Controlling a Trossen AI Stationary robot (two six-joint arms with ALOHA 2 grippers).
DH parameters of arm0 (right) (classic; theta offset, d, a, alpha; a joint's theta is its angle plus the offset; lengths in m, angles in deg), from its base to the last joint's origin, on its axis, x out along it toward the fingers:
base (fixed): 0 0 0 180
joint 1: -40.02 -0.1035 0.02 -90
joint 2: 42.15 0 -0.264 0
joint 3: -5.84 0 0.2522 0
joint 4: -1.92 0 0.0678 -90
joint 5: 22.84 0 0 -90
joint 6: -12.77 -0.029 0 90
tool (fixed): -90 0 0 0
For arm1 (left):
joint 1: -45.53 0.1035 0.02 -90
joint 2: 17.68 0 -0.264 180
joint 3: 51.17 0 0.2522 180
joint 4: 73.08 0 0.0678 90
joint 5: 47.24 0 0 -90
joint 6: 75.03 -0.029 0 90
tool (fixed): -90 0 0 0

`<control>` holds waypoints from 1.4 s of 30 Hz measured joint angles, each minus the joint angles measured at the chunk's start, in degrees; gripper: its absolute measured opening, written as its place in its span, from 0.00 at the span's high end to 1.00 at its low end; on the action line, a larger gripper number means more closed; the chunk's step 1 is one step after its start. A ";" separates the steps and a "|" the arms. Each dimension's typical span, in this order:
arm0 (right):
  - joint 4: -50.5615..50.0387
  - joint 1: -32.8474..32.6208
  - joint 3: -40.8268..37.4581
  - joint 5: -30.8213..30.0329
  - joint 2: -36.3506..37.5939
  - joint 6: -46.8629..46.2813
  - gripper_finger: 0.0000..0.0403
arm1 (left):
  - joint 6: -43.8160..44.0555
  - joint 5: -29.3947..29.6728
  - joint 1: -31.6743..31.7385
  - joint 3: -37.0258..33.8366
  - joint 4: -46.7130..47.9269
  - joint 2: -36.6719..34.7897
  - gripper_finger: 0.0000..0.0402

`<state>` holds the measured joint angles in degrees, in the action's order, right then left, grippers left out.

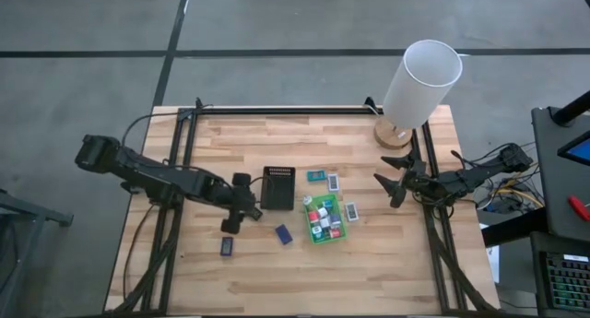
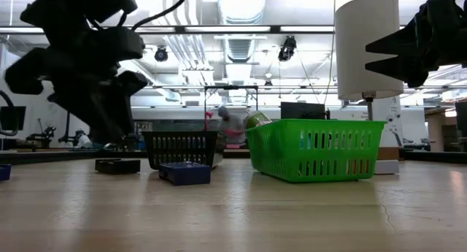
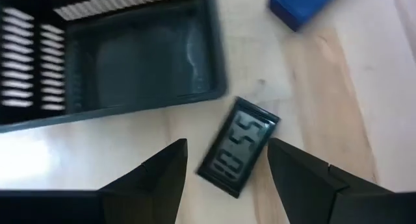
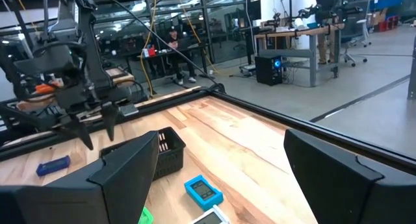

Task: Pick & Place Office items
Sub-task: Put the black digital clock into the black bin

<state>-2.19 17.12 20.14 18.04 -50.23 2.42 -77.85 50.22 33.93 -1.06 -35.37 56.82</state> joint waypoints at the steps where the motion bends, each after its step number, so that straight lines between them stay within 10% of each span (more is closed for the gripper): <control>1: -0.02 0.00 0.00 0.01 0.00 0.00 0.19 | -0.68 -0.50 -0.19 -0.05 0.06 0.06 0.45; 42: -0.01 0.00 0.02 0.00 0.04 0.00 0.19 | -2.68 -2.36 -0.19 0.01 -7.40 13.25 0.50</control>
<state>-2.20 17.12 20.16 18.04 -50.19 2.42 -80.53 47.87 33.74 -1.05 -42.76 70.07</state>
